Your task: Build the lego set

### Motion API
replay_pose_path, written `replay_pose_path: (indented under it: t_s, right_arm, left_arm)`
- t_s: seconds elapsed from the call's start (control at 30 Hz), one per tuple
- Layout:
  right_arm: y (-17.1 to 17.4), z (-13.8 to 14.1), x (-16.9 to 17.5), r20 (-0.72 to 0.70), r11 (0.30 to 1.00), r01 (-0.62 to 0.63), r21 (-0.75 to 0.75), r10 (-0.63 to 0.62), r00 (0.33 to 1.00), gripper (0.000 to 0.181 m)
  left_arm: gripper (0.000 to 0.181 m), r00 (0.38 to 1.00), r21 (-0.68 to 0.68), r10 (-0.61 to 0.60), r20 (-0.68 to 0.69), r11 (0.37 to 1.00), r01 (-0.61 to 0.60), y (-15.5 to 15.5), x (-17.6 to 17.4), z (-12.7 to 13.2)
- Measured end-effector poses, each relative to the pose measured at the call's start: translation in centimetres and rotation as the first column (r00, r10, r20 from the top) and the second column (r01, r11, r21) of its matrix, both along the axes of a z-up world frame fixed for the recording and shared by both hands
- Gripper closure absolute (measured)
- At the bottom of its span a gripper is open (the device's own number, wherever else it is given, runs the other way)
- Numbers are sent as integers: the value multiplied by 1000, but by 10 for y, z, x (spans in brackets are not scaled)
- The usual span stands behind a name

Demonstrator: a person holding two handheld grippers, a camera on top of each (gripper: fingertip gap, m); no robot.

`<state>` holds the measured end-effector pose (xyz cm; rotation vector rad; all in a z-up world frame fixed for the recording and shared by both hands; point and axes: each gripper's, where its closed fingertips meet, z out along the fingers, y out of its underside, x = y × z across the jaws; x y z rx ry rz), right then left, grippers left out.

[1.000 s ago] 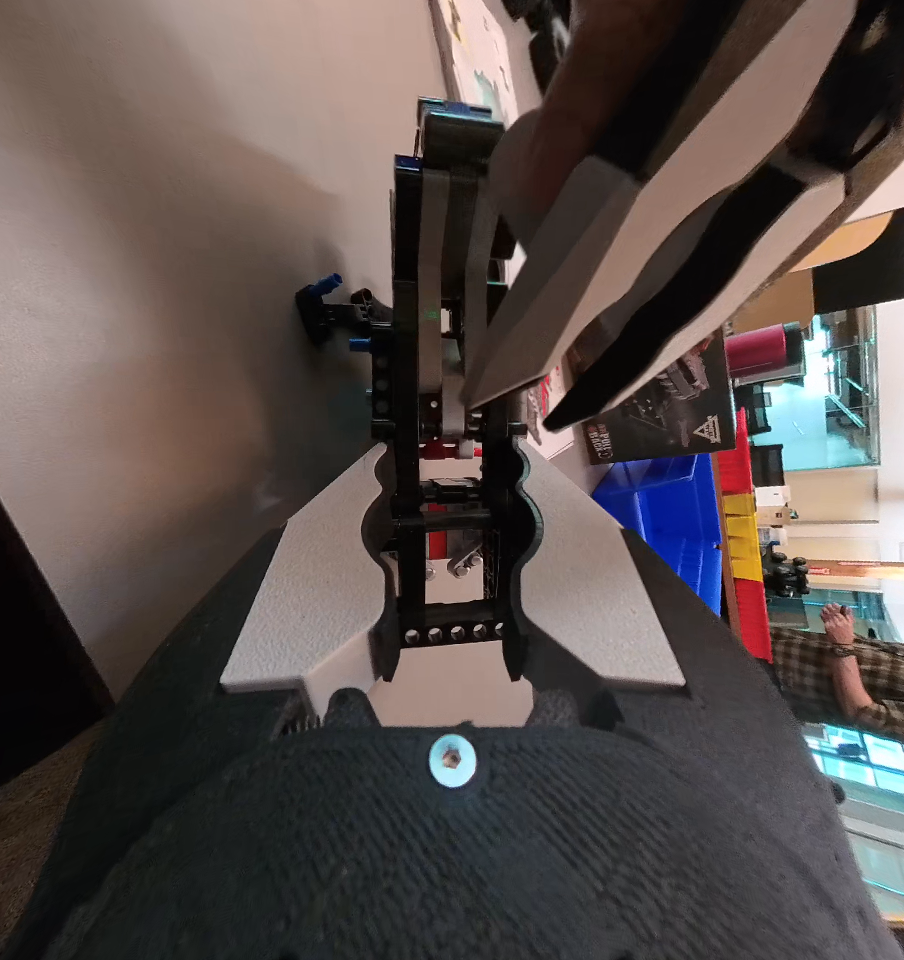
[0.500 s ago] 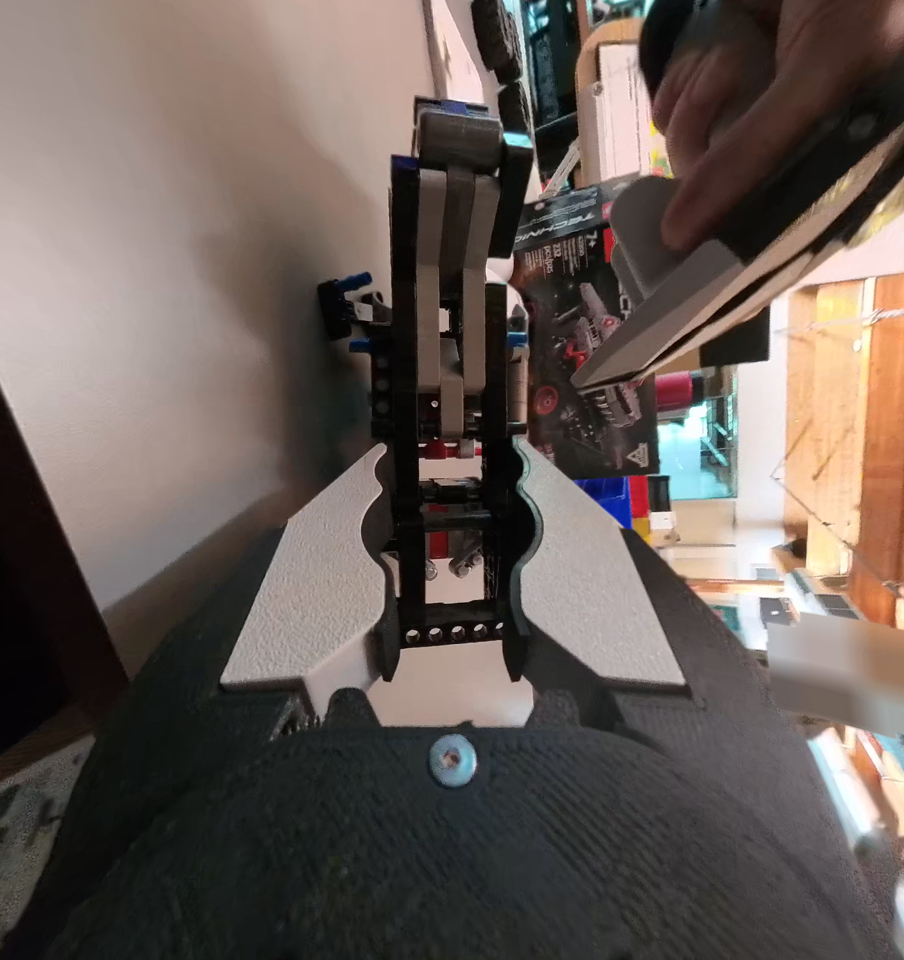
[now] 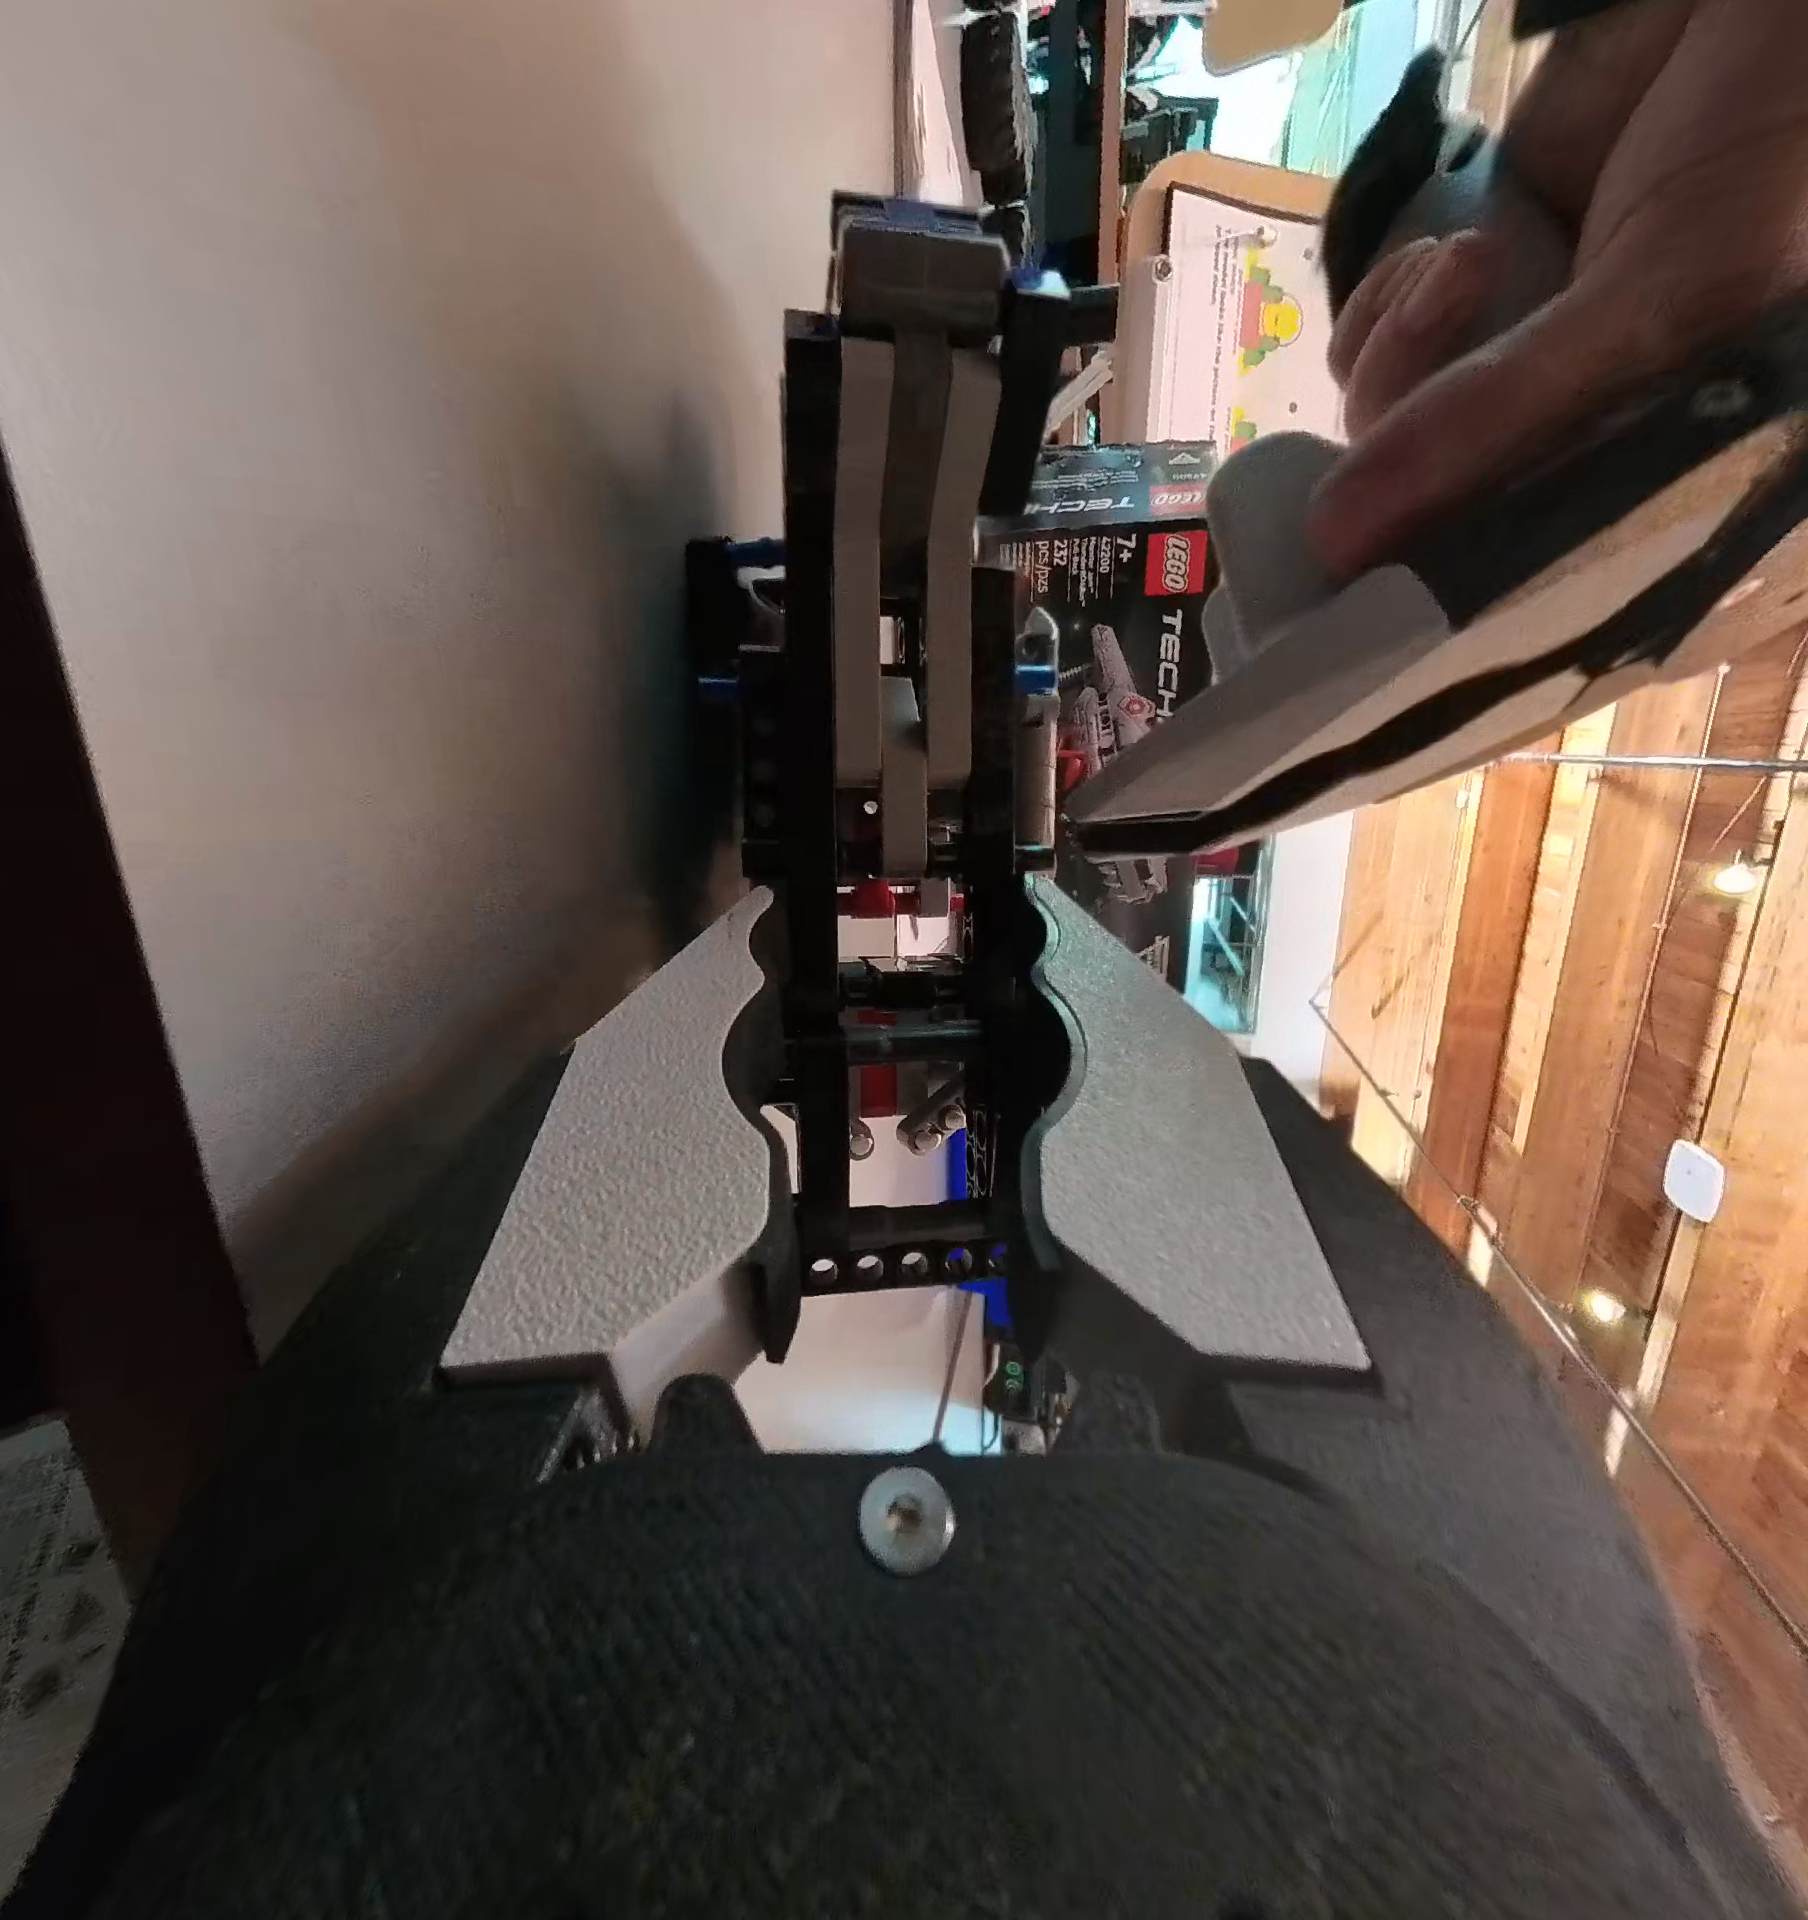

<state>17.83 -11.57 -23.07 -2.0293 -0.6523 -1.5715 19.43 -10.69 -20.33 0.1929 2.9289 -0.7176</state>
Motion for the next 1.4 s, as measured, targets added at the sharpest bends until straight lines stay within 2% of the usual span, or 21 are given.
replay_pose_path:
  t_s: [0.1,0.17,0.33,0.4,0.43,0.53,0.63,0.83,1.4]
  right_arm:
    - [1,0,2,-15,1000,14,19,-14,1000,140]
    - [0,0,3,-17,1000,15,24,-14,1000,140]
    - [0,-1,4,-11,999,12,29,-12,1000,140]
    - [1,-1,4,4,1000,16,22,-16,1000,140]
    - [2,-1,3,16,1000,18,18,-18,1000,140]
    - [2,-3,3,40,1000,21,20,-21,999,140]
    - [1,-4,2,45,999,17,30,-18,999,140]
    - [0,-7,1,54,999,12,32,-14,998,139]
    - [1,-7,0,72,998,5,60,-9,997,139]
  left_arm:
    - [169,988,27,-67,143,998,64,-1,1,-5]
    - [168,982,13,-56,183,998,54,-3,3,-6]
    - [158,995,-80,-16,102,997,24,-6,-8,-4]
    - [140,997,-83,-24,77,996,30,-6,-17,-8]
    - [138,995,-77,-10,99,997,18,-6,-17,-11]
    - [139,988,-79,23,154,997,-11,-6,-15,-14]
    - [155,980,-129,101,173,989,-79,-10,-9,-13]
    - [155,969,-147,90,229,988,-57,-11,-10,-15]
    - [158,978,-93,39,206,995,-20,-10,-14,-16]
